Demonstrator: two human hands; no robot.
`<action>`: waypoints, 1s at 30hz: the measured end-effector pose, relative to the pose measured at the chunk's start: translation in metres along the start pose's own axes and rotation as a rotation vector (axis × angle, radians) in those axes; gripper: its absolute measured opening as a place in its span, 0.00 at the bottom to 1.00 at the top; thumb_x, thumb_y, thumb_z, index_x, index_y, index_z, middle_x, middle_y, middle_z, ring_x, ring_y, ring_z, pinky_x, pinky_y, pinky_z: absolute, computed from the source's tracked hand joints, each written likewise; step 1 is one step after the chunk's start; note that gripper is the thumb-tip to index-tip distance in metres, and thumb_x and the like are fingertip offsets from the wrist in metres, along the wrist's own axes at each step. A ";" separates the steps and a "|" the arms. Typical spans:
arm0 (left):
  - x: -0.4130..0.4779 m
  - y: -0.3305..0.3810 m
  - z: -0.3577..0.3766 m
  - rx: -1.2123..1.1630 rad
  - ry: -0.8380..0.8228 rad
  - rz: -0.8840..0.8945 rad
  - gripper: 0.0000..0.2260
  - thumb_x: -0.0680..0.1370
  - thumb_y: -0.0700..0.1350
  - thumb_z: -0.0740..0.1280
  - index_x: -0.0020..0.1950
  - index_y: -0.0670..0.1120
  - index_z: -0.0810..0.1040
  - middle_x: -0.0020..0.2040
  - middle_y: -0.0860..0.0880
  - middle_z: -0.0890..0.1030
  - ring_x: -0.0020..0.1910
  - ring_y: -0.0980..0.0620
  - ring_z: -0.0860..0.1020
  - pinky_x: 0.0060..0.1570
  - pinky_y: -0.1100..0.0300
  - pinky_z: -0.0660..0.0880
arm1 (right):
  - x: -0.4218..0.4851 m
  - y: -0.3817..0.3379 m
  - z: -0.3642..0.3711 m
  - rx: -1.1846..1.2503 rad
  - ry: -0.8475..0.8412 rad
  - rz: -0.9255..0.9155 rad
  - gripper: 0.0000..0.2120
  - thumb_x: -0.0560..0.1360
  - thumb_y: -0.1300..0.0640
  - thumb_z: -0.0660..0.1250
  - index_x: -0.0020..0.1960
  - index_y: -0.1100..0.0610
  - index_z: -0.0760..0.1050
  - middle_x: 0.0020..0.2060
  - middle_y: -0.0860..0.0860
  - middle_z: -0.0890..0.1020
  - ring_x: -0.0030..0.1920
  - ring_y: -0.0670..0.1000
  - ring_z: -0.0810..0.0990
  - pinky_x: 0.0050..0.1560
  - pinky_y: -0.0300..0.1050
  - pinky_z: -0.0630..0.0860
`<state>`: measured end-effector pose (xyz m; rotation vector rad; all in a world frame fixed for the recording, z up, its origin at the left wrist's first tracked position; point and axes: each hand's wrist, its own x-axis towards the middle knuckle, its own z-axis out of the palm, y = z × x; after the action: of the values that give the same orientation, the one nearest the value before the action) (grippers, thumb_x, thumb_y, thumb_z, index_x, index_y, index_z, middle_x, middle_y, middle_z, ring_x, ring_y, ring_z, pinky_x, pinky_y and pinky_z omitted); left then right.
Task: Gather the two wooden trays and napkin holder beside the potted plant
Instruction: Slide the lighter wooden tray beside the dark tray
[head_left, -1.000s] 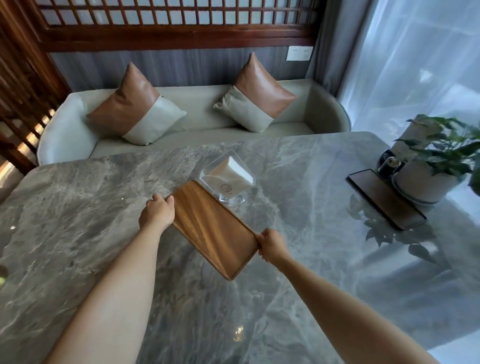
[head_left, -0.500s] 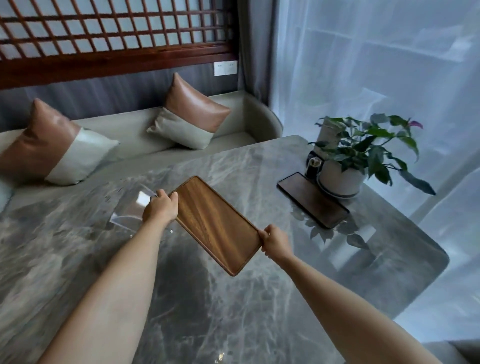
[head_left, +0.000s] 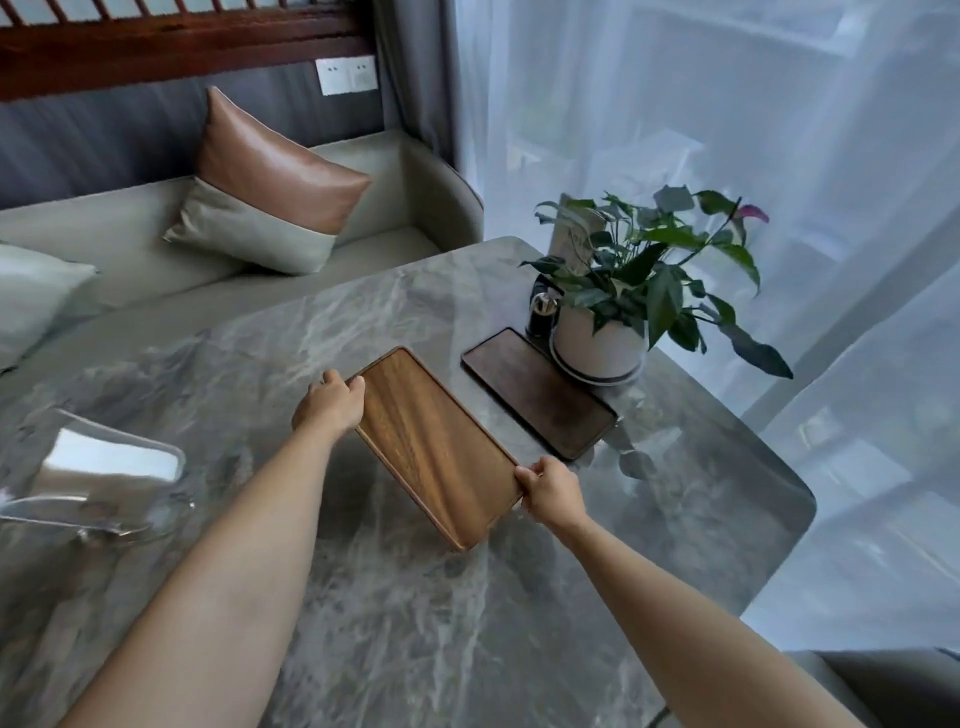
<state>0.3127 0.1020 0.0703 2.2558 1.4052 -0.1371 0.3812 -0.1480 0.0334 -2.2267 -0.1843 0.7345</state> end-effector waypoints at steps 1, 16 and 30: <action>0.004 0.005 0.007 -0.001 -0.019 0.001 0.25 0.82 0.54 0.49 0.72 0.38 0.60 0.72 0.36 0.65 0.69 0.37 0.66 0.65 0.45 0.66 | 0.006 0.004 -0.003 0.022 -0.002 0.027 0.15 0.77 0.54 0.63 0.34 0.54 0.65 0.39 0.58 0.78 0.42 0.56 0.78 0.45 0.52 0.74; 0.039 0.049 0.079 0.055 -0.182 -0.034 0.26 0.82 0.53 0.49 0.74 0.38 0.57 0.74 0.36 0.61 0.71 0.36 0.64 0.67 0.46 0.64 | 0.061 0.042 -0.028 0.176 -0.042 0.286 0.19 0.77 0.58 0.66 0.29 0.59 0.69 0.24 0.55 0.74 0.24 0.51 0.73 0.26 0.40 0.75; 0.061 0.055 0.094 0.094 -0.184 0.006 0.26 0.82 0.53 0.49 0.74 0.37 0.56 0.74 0.35 0.60 0.70 0.36 0.65 0.67 0.45 0.64 | 0.080 0.038 -0.027 0.188 0.017 0.350 0.21 0.76 0.57 0.68 0.26 0.62 0.70 0.23 0.56 0.75 0.23 0.51 0.75 0.31 0.43 0.78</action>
<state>0.4038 0.0907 -0.0136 2.2573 1.3200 -0.4060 0.4583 -0.1640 -0.0152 -2.1055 0.2799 0.8783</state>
